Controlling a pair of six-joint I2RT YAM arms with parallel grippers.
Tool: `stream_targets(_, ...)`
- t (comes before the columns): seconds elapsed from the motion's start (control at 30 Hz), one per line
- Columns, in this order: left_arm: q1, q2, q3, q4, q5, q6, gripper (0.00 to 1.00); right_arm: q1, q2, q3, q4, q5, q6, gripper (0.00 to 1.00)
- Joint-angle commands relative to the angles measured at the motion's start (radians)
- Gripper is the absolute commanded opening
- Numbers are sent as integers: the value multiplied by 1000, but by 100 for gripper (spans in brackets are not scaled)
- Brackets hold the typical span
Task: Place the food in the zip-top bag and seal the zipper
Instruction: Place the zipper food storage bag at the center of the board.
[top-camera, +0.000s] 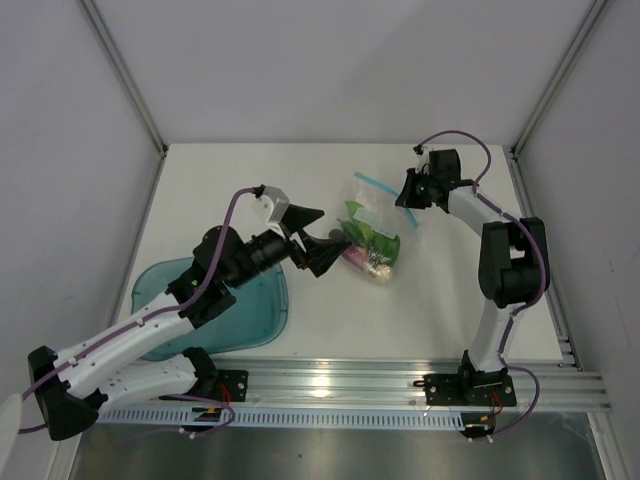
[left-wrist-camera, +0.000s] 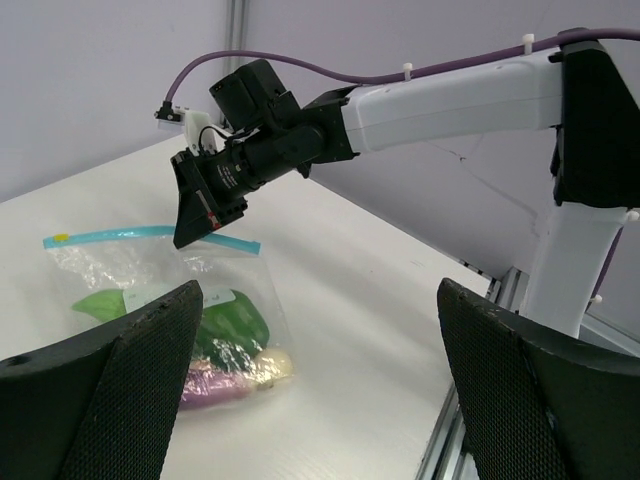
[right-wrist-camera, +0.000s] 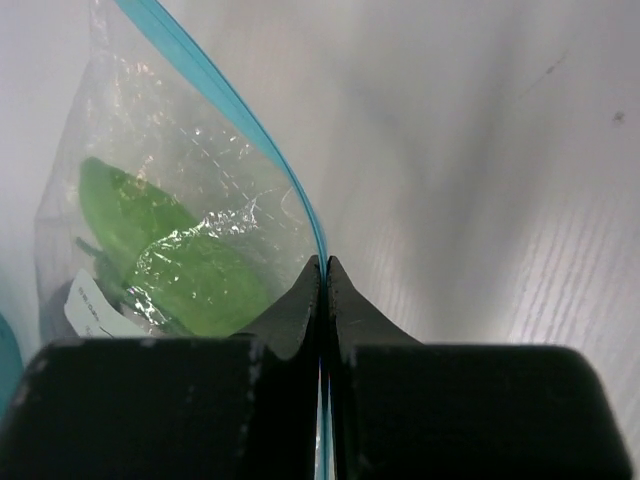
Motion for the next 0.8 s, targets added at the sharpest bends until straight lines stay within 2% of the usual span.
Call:
stream_targets(0.0,5,10,26,8,-31,15,100,-28,57,81,59,-8,3,0)
stream_targets(0.13,5,36,38,-22,-91,-16,100,-36,109,107,65,18,-5,0)
stream_targets(0.4,6,52,55,-67,-92,-57,100,-37,201,141,49,37,15,0)
stream_targets(0.5,6,55,71,-119,-148,-86,99,-37,222,161,42,34,32,1)
stream_targets(0.53,6,56,76,-136,-155,-92,99,-37,234,172,18,37,35,4)
stream_targets(0.63,8,50,87,-182,-168,-115,99,-36,250,205,-9,44,26,26)
stream_targets(0.77,8,21,68,-214,-168,-152,100,-30,239,236,-56,77,15,38)
